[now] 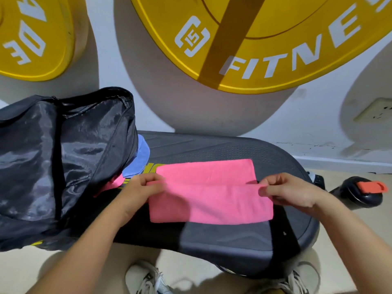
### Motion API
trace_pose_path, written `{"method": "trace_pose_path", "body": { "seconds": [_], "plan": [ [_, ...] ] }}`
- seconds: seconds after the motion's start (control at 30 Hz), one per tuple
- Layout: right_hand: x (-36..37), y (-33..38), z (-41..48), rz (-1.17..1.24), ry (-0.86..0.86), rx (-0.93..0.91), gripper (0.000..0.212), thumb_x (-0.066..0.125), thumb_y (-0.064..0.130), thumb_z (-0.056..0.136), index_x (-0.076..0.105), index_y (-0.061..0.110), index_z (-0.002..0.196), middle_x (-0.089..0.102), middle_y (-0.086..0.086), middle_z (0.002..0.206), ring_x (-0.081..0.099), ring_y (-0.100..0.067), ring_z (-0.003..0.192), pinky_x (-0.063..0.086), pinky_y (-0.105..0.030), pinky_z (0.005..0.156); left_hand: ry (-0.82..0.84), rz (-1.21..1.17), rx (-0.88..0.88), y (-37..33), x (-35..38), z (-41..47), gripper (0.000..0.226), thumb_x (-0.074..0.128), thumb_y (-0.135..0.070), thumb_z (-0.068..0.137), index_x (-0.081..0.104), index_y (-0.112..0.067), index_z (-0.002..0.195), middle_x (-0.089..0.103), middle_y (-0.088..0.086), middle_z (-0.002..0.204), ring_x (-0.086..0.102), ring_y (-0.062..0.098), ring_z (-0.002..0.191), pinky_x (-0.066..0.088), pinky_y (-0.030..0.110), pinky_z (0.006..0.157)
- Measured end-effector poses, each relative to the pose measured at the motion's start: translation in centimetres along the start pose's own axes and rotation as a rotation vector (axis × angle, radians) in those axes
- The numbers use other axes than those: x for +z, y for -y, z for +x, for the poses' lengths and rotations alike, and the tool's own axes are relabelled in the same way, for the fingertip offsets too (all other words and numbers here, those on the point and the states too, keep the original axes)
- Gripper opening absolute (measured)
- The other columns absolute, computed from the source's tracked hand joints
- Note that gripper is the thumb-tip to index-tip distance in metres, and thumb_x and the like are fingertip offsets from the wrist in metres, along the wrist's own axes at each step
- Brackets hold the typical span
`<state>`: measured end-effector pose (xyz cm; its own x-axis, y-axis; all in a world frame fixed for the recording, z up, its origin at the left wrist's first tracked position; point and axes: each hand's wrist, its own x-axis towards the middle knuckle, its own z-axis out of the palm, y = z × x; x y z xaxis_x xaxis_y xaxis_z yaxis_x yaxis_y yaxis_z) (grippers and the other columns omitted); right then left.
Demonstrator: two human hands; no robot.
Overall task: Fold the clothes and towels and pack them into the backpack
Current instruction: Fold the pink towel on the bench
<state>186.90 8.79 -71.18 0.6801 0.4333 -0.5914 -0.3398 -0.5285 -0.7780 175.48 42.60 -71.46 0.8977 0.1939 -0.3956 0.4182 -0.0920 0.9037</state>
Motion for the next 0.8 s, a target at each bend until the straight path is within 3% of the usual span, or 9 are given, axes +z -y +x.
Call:
{"method": "trace_pose_path", "body": {
  "seconds": [0.07,0.13,0.23,0.33,0.43,0.53,0.8],
  "plan": [
    [0.4,0.0,1.6,0.228,-0.11,-0.021,0.01,0.059,0.001,0.088,0.066,0.006,0.084,0.052,-0.012,0.073,0.042,-0.017,0.063,0.032,-0.026,0.056,-0.117,-0.133,-0.005,0.5,0.6,1.8,0.004,0.075,-0.018,0.07,0.071,-0.018,0.07,0.062,-0.003,0.081,0.052,0.013,0.078,0.038,0.031,0.075],
    [0.9,-0.2,3.5,0.303,-0.279,-0.045,0.009,0.058,0.004,0.09,0.064,0.006,0.084,0.061,-0.012,0.075,0.052,-0.02,0.065,0.038,-0.026,0.056,-0.28,-0.167,0.015,1.0,1.3,3.5,0.011,0.07,-0.007,0.081,0.069,-0.016,0.077,0.065,0.0,0.085,0.055,0.014,0.08,0.041,0.03,0.077],
    [1.7,-0.5,6.8,0.119,-0.554,-0.112,0.015,0.059,0.007,0.09,0.06,0.008,0.075,0.061,-0.008,0.072,0.052,-0.021,0.071,0.037,-0.028,0.059,-0.476,-0.072,0.062,2.0,2.2,5.7,0.009,0.064,-0.009,0.088,0.067,-0.017,0.084,0.064,-0.001,0.08,0.054,0.014,0.076,0.042,0.025,0.068],
    [2.8,-0.9,8.8,-0.257,-0.708,-0.135,0.017,0.055,0.015,0.093,0.052,0.009,0.077,0.062,-0.012,0.077,0.058,-0.031,0.078,0.034,-0.031,0.062,-0.584,0.208,0.082,3.6,3.1,7.4,0.006,0.062,-0.013,0.089,0.067,-0.012,0.092,0.067,0.006,0.089,0.058,0.022,0.085,0.038,0.027,0.072],
    [3.9,-1.0,9.3,-0.477,-0.793,-0.147,0.021,0.043,0.025,0.099,0.045,0.012,0.082,0.064,-0.018,0.084,0.06,-0.039,0.082,0.035,-0.035,0.063,-0.686,0.418,0.136,4.8,3.9,7.9,0.014,0.059,-0.012,0.09,0.066,-0.008,0.102,0.069,0.011,0.099,0.061,0.028,0.093,0.039,0.03,0.076],
    [4.8,-1.3,9.9,-0.647,-0.855,-0.141,0.025,0.031,0.031,0.101,0.038,0.013,0.085,0.063,-0.015,0.083,0.06,-0.039,0.077,0.035,-0.037,0.059,-0.766,0.516,0.206,5.4,4.5,8.1,0.013,0.057,-0.013,0.092,0.066,-0.009,0.101,0.07,0.016,0.093,0.063,0.037,0.087,0.044,0.041,0.075],
    [5.2,-1.8,10.4,-0.683,-0.92,-0.17,0.022,0.026,0.03,0.102,0.031,0.014,0.086,0.061,-0.013,0.082,0.059,-0.039,0.071,0.03,-0.036,0.057,-0.87,0.555,0.211,5.2,5.1,8.4,0.015,0.054,-0.016,0.095,0.064,-0.008,0.102,0.069,0.019,0.091,0.061,0.04,0.083,0.042,0.04,0.069]
  ]
}}
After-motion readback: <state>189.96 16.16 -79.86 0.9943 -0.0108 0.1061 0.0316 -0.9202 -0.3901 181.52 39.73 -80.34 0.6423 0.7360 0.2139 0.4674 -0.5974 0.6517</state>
